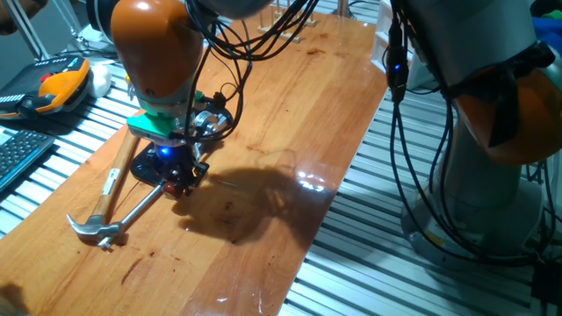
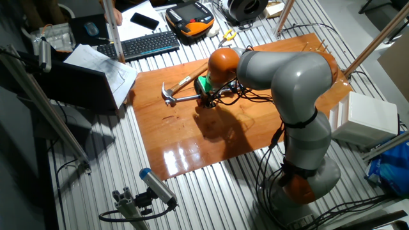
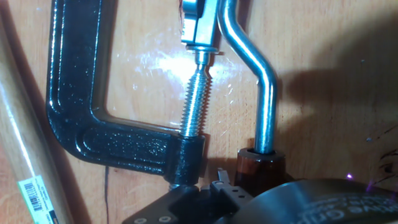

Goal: Pull up the lever

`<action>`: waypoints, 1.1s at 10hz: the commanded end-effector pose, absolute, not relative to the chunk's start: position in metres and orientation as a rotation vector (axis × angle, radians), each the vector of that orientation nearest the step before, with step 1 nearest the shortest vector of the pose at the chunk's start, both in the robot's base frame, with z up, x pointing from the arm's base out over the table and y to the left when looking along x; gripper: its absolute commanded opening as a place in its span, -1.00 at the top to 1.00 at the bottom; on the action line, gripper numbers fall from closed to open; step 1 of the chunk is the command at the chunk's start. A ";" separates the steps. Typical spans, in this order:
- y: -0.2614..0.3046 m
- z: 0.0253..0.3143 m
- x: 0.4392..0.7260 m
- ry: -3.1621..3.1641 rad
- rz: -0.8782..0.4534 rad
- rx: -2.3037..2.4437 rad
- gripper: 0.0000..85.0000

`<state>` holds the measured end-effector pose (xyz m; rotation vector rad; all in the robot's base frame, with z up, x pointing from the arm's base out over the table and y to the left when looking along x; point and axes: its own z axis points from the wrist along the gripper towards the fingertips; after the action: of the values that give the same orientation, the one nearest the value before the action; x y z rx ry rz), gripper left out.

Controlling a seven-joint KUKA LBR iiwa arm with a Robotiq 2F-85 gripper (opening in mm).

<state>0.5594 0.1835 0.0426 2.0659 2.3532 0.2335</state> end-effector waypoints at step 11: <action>0.161 0.060 0.571 2.394 0.349 2.149 1.00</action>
<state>0.5702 0.1613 0.0604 2.1500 2.3950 0.3481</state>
